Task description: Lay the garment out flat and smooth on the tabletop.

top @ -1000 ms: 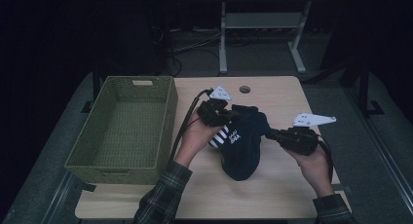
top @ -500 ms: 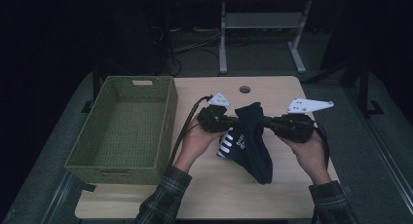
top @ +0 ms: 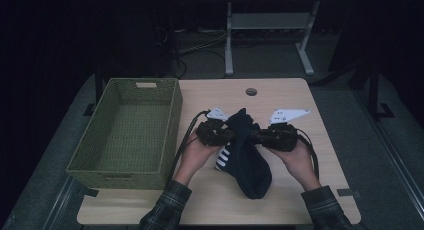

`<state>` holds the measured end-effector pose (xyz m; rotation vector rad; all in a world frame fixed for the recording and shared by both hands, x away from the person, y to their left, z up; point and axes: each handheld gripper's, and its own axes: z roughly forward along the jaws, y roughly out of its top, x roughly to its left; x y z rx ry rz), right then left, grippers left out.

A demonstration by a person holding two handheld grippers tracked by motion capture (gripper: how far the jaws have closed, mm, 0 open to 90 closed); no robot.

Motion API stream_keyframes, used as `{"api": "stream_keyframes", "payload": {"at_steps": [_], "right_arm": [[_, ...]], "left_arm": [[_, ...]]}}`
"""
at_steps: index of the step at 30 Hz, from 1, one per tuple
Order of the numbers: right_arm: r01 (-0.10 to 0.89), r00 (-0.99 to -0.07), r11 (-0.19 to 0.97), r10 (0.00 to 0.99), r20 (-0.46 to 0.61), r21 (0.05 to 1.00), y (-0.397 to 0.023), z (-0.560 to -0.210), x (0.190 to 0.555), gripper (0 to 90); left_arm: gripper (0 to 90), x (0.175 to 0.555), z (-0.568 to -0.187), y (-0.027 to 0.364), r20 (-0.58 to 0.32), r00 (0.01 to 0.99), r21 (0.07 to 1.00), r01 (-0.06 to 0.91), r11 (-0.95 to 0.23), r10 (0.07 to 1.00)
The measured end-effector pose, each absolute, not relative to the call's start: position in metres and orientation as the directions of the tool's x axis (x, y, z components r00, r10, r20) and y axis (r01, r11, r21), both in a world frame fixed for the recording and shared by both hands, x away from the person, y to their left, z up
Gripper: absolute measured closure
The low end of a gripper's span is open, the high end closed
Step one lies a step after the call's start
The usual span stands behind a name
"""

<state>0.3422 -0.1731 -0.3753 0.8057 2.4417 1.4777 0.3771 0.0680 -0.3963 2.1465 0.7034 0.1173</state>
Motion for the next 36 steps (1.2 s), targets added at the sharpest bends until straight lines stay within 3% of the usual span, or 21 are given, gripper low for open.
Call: {"api": "stream_keyframes", "payload": {"at_steps": [2, 5, 14, 20, 26, 29, 31, 34, 36], "right_arm": [[0.365, -0.838, 0.369, 0.53, 0.129, 0.855, -0.169, -0.379, 0.342, 85.7], [0.362, -0.842, 0.386, 0.527, 0.119, 0.848, -0.165, -0.384, 0.342, 85.7], [0.356, -0.853, 0.416, 0.51, 0.109, 0.836, -0.155, -0.391, 0.337, 84.8], [0.349, -0.867, 0.453, 0.488, 0.099, 0.82, -0.143, -0.4, 0.33, 82.9], [0.346, -0.877, 0.482, 0.472, 0.094, 0.805, -0.134, -0.406, 0.326, 80.7], [0.351, -0.876, 0.481, 0.471, 0.101, 0.803, -0.135, -0.407, 0.325, 76.0], [0.36, -0.873, 0.475, 0.475, 0.11, 0.803, -0.138, -0.406, 0.324, 71.5], [0.365, -0.868, 0.465, 0.483, 0.114, 0.807, -0.145, -0.404, 0.323, 67.3], [0.365, -0.862, 0.455, 0.495, 0.11, 0.812, -0.152, -0.402, 0.322, 65.5]], "left_arm": [[61.7, 0.376, -0.393, 0.074, -0.162, 0.824, 0.766, 0.452, -0.457, 0.543], [56.5, 0.372, -0.38, 0.085, -0.147, 0.815, 0.791, 0.437, -0.429, 0.561], [47.5, 0.372, -0.35, 0.093, -0.15, 0.816, 0.836, 0.407, -0.369, 0.558], [41.2, 0.383, -0.355, 0.081, -0.167, 0.815, 0.815, 0.431, -0.387, 0.555], [40.6, 0.393, -0.369, 0.067, -0.165, 0.81, 0.782, 0.455, -0.426, 0.563], [52.0, 0.396, -0.375, 0.065, -0.189, 0.805, 0.767, 0.478, -0.427, 0.563], [68.1, 0.396, -0.377, 0.066, -0.187, 0.812, 0.762, 0.475, -0.44, 0.553], [83.4, 0.396, -0.378, 0.068, -0.178, 0.816, 0.757, 0.47, -0.454, 0.55], [84.8, 0.395, -0.378, 0.07, -0.176, 0.814, 0.752, 0.474, -0.458, 0.553]]}}
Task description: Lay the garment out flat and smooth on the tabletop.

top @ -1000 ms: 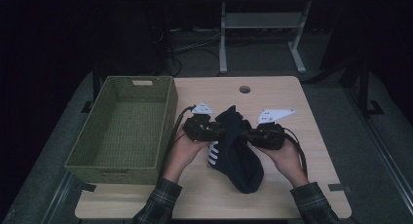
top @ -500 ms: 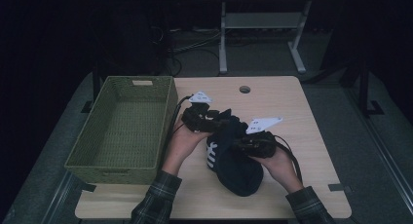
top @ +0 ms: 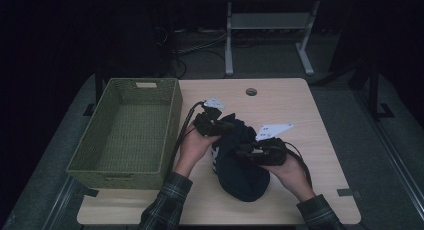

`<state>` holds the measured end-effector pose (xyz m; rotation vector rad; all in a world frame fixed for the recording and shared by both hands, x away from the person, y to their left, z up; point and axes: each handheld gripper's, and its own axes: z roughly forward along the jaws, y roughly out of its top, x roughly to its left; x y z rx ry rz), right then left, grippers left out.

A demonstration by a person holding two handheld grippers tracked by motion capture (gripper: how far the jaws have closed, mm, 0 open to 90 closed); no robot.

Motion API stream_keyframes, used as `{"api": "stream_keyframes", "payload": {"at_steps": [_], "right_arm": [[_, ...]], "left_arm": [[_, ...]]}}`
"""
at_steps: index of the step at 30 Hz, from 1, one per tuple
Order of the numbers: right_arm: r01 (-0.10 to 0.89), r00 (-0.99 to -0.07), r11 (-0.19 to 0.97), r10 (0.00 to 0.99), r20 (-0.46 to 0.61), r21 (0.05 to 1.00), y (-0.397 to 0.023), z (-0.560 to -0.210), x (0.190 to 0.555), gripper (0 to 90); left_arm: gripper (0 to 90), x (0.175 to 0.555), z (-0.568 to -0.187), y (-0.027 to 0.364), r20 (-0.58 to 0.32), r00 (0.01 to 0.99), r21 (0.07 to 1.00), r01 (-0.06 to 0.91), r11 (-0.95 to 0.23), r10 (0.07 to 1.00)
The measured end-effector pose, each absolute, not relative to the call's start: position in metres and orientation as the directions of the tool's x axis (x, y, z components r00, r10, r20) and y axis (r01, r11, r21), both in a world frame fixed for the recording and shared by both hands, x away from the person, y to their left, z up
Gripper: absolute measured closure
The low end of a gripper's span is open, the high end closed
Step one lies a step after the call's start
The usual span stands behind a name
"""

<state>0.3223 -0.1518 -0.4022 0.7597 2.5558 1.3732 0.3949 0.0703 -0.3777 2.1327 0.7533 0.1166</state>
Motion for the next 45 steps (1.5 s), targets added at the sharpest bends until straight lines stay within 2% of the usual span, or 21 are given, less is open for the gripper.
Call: {"api": "stream_keyframes", "payload": {"at_steps": [9, 13, 14, 17, 19, 20, 23, 26, 32, 38, 41, 45], "right_arm": [[0.422, -0.797, 0.387, 0.589, 0.133, 0.82, -0.179, -0.402, 0.347, 62.8], [0.45, -0.794, 0.422, 0.592, 0.137, 0.787, -0.172, -0.413, 0.354, 63.5], [0.454, -0.793, 0.43, 0.594, 0.135, 0.78, -0.17, -0.416, 0.356, 65.3], [0.458, -0.789, 0.442, 0.603, 0.122, 0.771, -0.169, -0.421, 0.36, 79.9], [0.453, -0.787, 0.442, 0.606, 0.115, 0.774, -0.172, -0.42, 0.36, 83.0], [0.452, -0.788, 0.446, 0.605, 0.112, 0.773, -0.173, -0.42, 0.36, 83.3], [0.447, -0.789, 0.437, 0.604, 0.114, 0.781, -0.18, -0.419, 0.36, 83.4], [0.438, -0.791, 0.434, 0.602, 0.108, 0.788, -0.187, -0.417, 0.36, 83.4], [0.421, -0.794, 0.423, 0.599, 0.1, 0.802, -0.198, -0.41, 0.359, 83.4], [0.401, -0.799, 0.418, 0.594, 0.088, 0.815, -0.204, -0.403, 0.358, 83.7], [0.398, -0.802, 0.422, 0.591, 0.086, 0.815, -0.205, -0.404, 0.358, 83.6], [0.399, -0.805, 0.42, 0.586, 0.093, 0.815, -0.205, -0.405, 0.359, 83.7]], "left_arm": [[85.4, 0.39, -0.38, 0.08, -0.179, 0.807, 0.754, 0.48, -0.448, 0.563], [85.4, 0.389, -0.381, 0.082, -0.181, 0.806, 0.755, 0.481, -0.446, 0.563], [85.4, 0.389, -0.381, 0.083, -0.183, 0.805, 0.755, 0.482, -0.444, 0.564], [85.3, 0.386, -0.382, 0.083, -0.181, 0.807, 0.754, 0.481, -0.447, 0.563], [84.5, 0.384, -0.384, 0.084, -0.185, 0.808, 0.756, 0.481, -0.444, 0.559], [83.2, 0.384, -0.384, 0.085, -0.191, 0.808, 0.757, 0.483, -0.441, 0.557], [68.3, 0.384, -0.381, 0.089, -0.187, 0.799, 0.774, 0.478, -0.415, 0.572], [62.8, 0.386, -0.374, 0.094, -0.172, 0.785, 0.79, 0.471, -0.393, 0.595], [51.0, 0.407, -0.369, 0.089, -0.105, 0.779, 0.786, 0.446, -0.429, 0.619], [48.2, 0.432, -0.377, 0.073, -0.116, 0.811, 0.781, 0.431, -0.451, 0.574], [46.9, 0.438, -0.379, 0.071, -0.159, 0.818, 0.798, 0.436, -0.415, 0.553], [46.1, 0.444, -0.379, 0.064, -0.165, 0.826, 0.804, 0.429, -0.412, 0.539]]}}
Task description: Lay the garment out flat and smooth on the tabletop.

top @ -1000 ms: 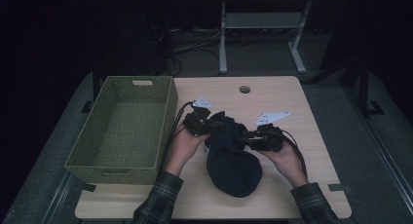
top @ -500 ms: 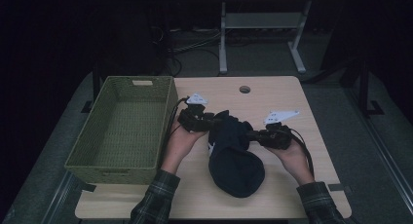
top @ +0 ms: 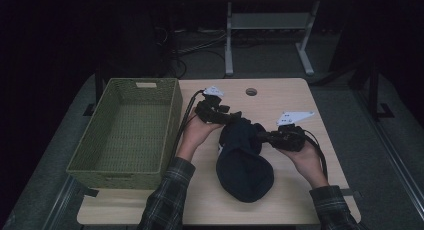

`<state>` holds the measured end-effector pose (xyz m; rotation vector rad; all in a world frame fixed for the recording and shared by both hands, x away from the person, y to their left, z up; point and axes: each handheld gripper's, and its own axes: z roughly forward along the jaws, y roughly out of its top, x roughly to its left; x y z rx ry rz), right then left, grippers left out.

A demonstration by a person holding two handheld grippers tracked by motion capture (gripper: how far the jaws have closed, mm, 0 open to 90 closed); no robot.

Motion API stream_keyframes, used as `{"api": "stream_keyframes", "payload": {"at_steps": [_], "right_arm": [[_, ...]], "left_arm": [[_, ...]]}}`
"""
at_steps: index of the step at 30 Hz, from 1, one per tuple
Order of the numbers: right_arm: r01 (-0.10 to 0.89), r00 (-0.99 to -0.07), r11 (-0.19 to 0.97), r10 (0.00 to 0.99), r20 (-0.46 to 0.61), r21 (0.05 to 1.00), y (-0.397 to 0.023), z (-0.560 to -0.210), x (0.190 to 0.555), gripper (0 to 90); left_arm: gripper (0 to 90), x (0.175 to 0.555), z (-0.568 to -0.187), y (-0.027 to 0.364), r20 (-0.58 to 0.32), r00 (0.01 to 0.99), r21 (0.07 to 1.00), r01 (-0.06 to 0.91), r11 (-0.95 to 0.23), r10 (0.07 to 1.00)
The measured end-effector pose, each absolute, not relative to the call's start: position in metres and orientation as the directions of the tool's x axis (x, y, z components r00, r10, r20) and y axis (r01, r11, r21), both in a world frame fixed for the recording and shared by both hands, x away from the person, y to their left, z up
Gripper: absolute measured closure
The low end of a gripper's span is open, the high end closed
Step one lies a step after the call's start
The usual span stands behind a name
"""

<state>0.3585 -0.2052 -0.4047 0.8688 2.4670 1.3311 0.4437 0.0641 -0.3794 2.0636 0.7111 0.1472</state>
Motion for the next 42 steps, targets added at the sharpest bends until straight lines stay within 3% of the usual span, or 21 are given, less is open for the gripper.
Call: {"api": "stream_keyframes", "payload": {"at_steps": [7, 9, 11, 14, 19, 33, 42], "right_arm": [[0.389, -0.812, 0.431, 0.578, 0.083, 0.814, -0.201, -0.404, 0.358, 83.7], [0.387, -0.812, 0.431, 0.578, 0.08, 0.815, -0.201, -0.403, 0.358, 83.7], [0.385, -0.812, 0.431, 0.579, 0.077, 0.816, -0.202, -0.402, 0.358, 83.8], [0.378, -0.809, 0.425, 0.584, 0.07, 0.823, -0.204, -0.399, 0.359, 84.1], [0.356, -0.8, 0.411, 0.599, 0.046, 0.839, -0.208, -0.383, 0.359, 84.2], [0.226, -0.78, 0.376, 0.623, -0.064, 0.899, -0.216, -0.298, 0.356, 84.4], [0.16, -0.784, 0.379, 0.61, -0.116, 0.912, -0.209, -0.265, 0.34, 84.4]], "left_arm": [[48.1, 0.453, -0.379, 0.051, -0.187, 0.832, 0.797, 0.439, -0.415, 0.522], [59.1, 0.454, -0.382, 0.051, -0.197, 0.836, 0.783, 0.449, -0.43, 0.513], [75.5, 0.453, -0.385, 0.051, -0.201, 0.841, 0.773, 0.451, -0.446, 0.502], [83.0, 0.449, -0.379, 0.057, -0.194, 0.841, 0.779, 0.445, -0.442, 0.504], [83.4, 0.44, -0.352, 0.07, -0.153, 0.841, 0.822, 0.4, -0.406, 0.519], [84.0, 0.41, -0.271, 0.091, -0.005, 0.849, 0.906, 0.227, -0.356, 0.528], [84.0, 0.386, -0.243, 0.103, 0.039, 0.847, 0.927, 0.168, -0.336, 0.53]]}}
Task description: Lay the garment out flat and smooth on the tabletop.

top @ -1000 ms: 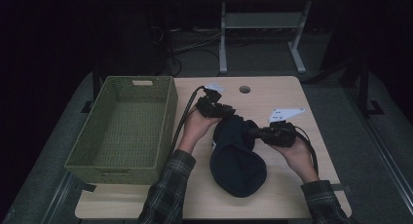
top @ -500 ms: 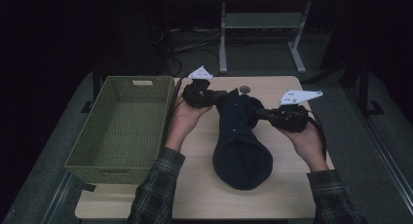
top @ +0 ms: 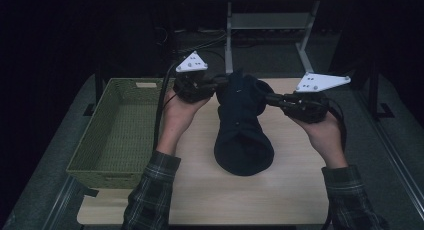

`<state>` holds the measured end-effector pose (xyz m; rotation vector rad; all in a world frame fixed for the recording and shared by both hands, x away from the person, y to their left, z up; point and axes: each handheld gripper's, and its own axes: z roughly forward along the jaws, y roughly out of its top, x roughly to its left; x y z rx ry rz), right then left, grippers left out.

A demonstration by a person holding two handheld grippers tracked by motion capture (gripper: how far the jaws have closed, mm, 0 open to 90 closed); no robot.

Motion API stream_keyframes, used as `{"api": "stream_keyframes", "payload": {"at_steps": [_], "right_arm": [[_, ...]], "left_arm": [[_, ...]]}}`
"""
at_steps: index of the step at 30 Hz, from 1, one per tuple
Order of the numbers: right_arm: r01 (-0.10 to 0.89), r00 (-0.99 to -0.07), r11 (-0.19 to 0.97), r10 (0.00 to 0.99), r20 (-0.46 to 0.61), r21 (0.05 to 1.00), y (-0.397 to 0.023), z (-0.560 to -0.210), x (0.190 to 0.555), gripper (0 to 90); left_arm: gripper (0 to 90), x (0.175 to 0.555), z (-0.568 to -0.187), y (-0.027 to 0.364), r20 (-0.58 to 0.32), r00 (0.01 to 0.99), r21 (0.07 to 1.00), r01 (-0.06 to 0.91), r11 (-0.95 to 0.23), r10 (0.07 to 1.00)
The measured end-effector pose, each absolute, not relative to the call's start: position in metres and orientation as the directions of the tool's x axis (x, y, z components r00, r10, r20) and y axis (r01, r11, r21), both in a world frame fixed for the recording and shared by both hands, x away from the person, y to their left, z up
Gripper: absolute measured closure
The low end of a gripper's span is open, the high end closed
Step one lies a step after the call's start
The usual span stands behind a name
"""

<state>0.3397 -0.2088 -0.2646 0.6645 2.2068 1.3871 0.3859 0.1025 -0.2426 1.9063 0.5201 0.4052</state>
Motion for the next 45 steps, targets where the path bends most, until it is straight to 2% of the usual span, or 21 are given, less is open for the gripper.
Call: {"api": "stream_keyframes", "payload": {"at_steps": [5, 9, 17, 24, 31, 33, 34, 37, 39, 43, 45], "right_arm": [[0.145, -0.796, 0.384, 0.593, -0.124, 0.912, -0.206, -0.256, 0.324, 84.3], [0.162, -0.807, 0.396, 0.58, -0.11, 0.904, -0.204, -0.266, 0.312, 84.2], [0.261, -0.811, 0.438, 0.583, -0.051, 0.86, -0.203, -0.319, 0.309, 84.2], [0.351, -0.792, 0.493, 0.61, -0.028, 0.796, -0.201, -0.372, 0.324, 84.0], [0.425, -0.783, 0.513, 0.622, 0.018, 0.746, -0.197, -0.415, 0.341, 83.5], [0.44, -0.775, 0.515, 0.631, 0.021, 0.736, -0.195, -0.422, 0.344, 81.0], [0.442, -0.771, 0.507, 0.637, 0.024, 0.74, -0.194, -0.424, 0.346, 74.8], [0.452, -0.754, 0.453, 0.654, 0.058, 0.769, -0.198, -0.424, 0.347, 65.6], [0.446, -0.747, 0.418, 0.66, 0.073, 0.791, -0.204, -0.417, 0.343, 64.3], [0.433, -0.729, 0.388, 0.681, 0.063, 0.814, -0.219, -0.407, 0.331, 63.7], [0.45, -0.727, 0.391, 0.683, 0.075, 0.803, -0.226, -0.408, 0.327, 69.5]], "left_arm": [[83.9, 0.368, -0.24, 0.11, 0.036, 0.852, 0.927, 0.167, -0.336, 0.522], [83.8, 0.359, -0.256, 0.111, 0.01, 0.855, 0.915, 0.201, -0.35, 0.519], [83.6, 0.364, -0.319, 0.098, -0.055, 0.842, 0.872, 0.303, -0.386, 0.537], [83.3, 0.379, -0.38, 0.08, -0.093, 0.821, 0.805, 0.395, -0.442, 0.564], [82.7, 0.389, -0.423, 0.073, -0.1, 0.811, 0.741, 0.447, -0.501, 0.576], [81.3, 0.388, -0.428, 0.074, -0.104, 0.806, 0.744, 0.452, -0.492, 0.583], [80.0, 0.387, -0.428, 0.076, -0.107, 0.801, 0.748, 0.456, -0.483, 0.589], [70.7, 0.381, -0.421, 0.081, -0.096, 0.785, 0.764, 0.452, -0.46, 0.612], [64.1, 0.375, -0.414, 0.085, -0.091, 0.785, 0.767, 0.448, -0.46, 0.612], [58.8, 0.358, -0.402, 0.091, -0.089, 0.789, 0.782, 0.434, -0.448, 0.608], [58.9, 0.347, -0.397, 0.094, -0.11, 0.793, 0.792, 0.434, -0.43, 0.599]]}}
